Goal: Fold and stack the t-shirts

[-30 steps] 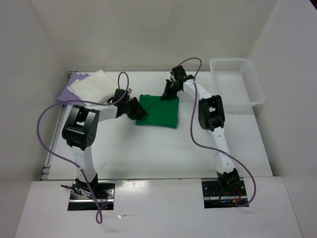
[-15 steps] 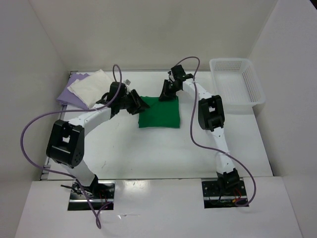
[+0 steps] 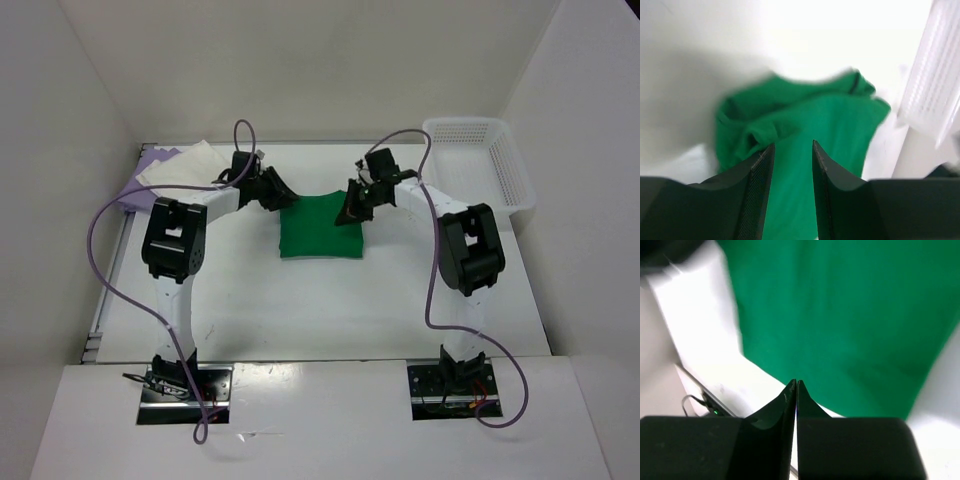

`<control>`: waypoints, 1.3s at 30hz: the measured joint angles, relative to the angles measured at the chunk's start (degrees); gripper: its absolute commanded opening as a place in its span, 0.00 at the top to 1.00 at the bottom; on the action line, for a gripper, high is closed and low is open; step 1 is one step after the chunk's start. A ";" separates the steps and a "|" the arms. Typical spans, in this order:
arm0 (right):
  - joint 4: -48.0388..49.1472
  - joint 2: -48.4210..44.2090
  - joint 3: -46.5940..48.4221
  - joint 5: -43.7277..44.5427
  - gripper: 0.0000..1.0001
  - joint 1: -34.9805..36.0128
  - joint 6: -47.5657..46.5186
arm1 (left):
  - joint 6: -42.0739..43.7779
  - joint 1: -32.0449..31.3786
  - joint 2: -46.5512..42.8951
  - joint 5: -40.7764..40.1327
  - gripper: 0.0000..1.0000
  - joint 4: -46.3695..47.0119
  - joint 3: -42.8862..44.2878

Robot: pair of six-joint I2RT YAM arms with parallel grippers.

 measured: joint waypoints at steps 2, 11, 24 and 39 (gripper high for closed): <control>1.25 -0.81 -5.03 -0.17 0.97 -0.33 0.20 | 0.37 1.25 1.95 -0.11 0.57 -0.11 2.16; 2.21 -0.46 -13.05 2.84 0.98 -2.49 0.31 | 2.93 3.61 5.84 -2.23 0.50 0.20 7.63; 2.43 -6.69 -13.53 1.29 0.49 -3.06 0.07 | 9.20 7.13 -11.17 -3.23 0.22 -0.09 -13.22; 2.29 -12.66 -14.25 -0.35 0.46 -7.74 0.09 | 15.02 1.77 -4.28 8.39 0.36 2.38 -11.80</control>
